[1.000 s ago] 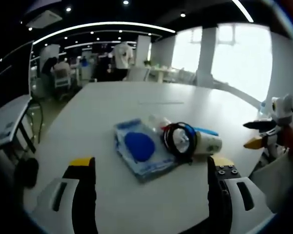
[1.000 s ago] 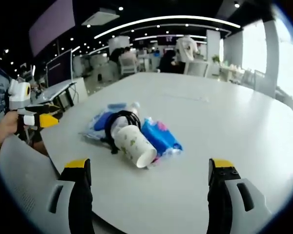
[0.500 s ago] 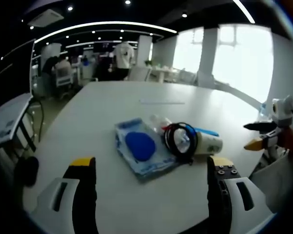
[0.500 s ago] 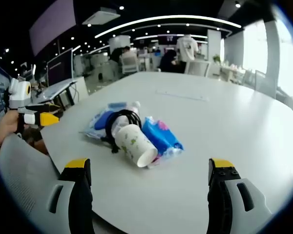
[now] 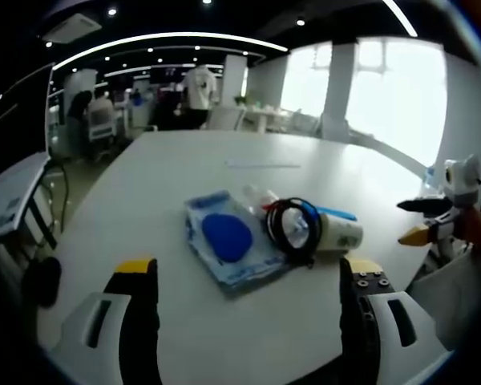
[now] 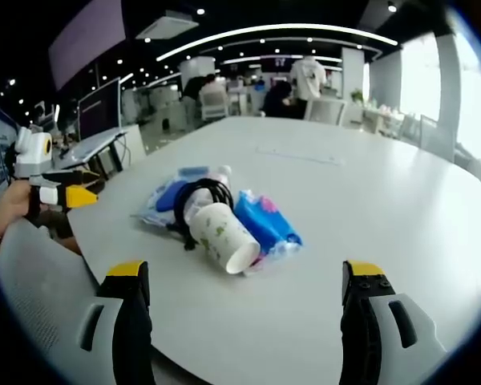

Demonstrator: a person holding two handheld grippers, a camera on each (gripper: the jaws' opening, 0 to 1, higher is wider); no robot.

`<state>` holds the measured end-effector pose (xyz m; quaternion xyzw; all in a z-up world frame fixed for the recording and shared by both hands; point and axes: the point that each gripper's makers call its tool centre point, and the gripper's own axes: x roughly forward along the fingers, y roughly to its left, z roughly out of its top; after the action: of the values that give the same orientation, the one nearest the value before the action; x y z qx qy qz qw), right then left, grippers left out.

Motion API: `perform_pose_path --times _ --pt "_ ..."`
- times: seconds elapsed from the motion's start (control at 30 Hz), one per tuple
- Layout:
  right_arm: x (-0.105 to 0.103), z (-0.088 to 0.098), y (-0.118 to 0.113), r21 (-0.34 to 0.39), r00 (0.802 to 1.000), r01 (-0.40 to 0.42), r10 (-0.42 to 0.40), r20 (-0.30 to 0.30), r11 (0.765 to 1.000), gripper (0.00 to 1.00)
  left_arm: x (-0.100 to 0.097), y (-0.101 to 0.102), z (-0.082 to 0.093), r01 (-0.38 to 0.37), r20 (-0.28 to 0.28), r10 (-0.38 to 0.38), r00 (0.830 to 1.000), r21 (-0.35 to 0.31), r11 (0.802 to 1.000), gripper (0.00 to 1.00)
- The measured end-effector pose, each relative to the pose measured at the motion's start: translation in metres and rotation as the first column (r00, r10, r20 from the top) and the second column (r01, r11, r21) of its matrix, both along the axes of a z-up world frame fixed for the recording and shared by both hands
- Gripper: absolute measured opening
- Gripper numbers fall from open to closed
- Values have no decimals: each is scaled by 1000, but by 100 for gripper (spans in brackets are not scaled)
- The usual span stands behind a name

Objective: Arrange the tabletop items into an orderly group along one side of the table until the central work area is clear of visible clutter.

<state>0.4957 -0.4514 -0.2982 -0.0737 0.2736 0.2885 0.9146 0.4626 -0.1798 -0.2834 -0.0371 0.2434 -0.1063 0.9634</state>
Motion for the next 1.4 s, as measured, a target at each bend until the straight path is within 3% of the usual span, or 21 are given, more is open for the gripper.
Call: perform_pose_path --times 0.8,0.87,0.97,1.1,1.23,1.4 --pt "-2 -3 3 -43 999 -31 32 7 999 99 -4 -8 3 19 5 -19 1000 -1 1000 91" --pt "-4 -2 8 -12 999 -40 40 -6 999 99 -4 -8 4 20 8 -20 1000 1 1000 91" --pt "-7 3 21 108 997 -60 65 -46 992 98 -4 -10 2 30 -3 -30 1000 3 1000 91" --pt "-1 4 24 52 996 -89 90 -14 995 99 -3 -14 2 47 0 -47 999 10 999 91" --pt "6 7 32 103 994 -100 103 -20 990 99 -5 -13 0 48 -14 -48 999 15 999 91" --pt "15 5 36 101 993 -120 122 -9 988 99 -5 -14 -1 50 -21 -49 999 15 999 91"
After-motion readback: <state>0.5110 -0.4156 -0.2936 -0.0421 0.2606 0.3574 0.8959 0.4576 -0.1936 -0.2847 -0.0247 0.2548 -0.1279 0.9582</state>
